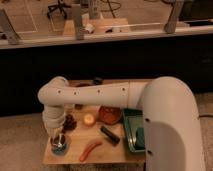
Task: Stack cups on top of each other
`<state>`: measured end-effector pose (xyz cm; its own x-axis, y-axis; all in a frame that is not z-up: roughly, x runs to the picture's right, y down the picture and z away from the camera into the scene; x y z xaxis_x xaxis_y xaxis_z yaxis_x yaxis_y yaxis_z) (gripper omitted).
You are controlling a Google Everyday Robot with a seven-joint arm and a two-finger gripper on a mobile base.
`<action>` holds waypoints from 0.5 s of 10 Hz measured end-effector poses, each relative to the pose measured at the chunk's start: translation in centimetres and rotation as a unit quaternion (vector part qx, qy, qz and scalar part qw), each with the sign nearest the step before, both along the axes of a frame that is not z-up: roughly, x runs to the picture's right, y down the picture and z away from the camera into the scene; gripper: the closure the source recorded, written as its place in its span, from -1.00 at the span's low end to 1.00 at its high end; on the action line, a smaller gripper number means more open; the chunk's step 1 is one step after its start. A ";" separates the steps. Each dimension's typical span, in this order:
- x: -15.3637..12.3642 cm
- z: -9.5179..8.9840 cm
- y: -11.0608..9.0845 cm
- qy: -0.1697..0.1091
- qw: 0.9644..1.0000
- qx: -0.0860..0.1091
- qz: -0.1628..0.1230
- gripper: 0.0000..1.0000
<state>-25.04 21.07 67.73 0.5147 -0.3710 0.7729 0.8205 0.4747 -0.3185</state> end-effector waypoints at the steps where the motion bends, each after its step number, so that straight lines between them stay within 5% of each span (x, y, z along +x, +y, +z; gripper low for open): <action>1: 0.0 0.1 0.1 -0.002 1.000 0.000 -0.004 0.82; 5: -0.1 0.6 0.9 -0.009 1.000 0.002 -0.019 0.66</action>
